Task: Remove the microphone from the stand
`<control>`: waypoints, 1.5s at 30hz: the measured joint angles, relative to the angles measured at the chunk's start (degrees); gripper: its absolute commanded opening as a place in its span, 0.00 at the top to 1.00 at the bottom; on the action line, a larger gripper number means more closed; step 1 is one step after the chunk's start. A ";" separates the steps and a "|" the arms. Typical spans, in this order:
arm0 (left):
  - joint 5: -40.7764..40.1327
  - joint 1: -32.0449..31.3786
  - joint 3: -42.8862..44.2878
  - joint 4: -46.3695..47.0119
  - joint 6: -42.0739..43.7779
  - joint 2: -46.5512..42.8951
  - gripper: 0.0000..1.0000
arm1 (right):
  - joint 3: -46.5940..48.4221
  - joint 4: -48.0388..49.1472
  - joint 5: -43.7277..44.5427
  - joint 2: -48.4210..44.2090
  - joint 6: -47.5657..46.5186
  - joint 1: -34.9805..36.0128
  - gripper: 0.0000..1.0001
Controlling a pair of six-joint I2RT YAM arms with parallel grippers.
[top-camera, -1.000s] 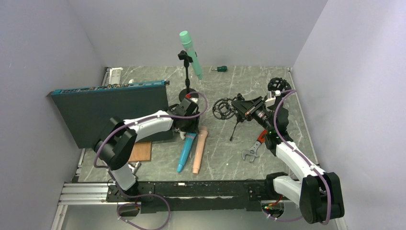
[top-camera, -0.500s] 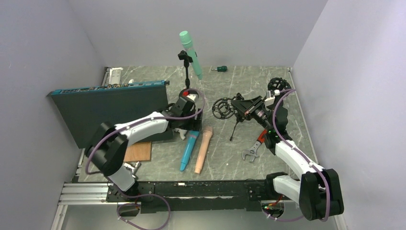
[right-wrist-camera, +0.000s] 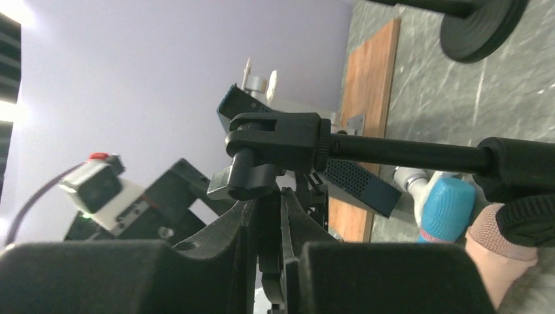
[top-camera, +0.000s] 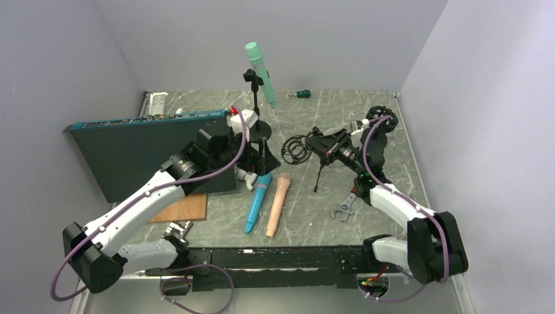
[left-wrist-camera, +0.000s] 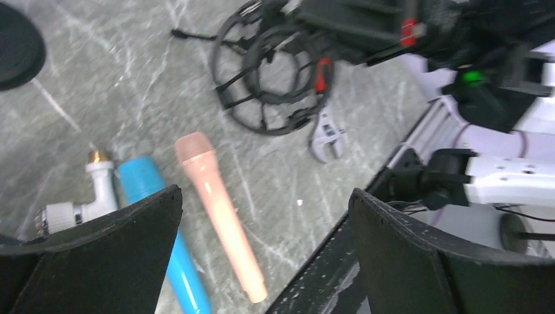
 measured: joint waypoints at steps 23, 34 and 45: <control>6.27 0.85 7.58 -2.60 -6.86 0.83 0.01 | 4.57 11.72 -2.64 12.44 9.51 7.04 1.00; 7.63 3.56 2.93 1.44 -11.02 1.64 0.01 | -1.33 25.33 -1.49 14.56 14.80 6.32 0.65; 14.62 4.07 -1.11 14.73 -20.04 9.75 0.01 | -2.40 -1.14 -0.33 1.46 0.50 2.91 0.05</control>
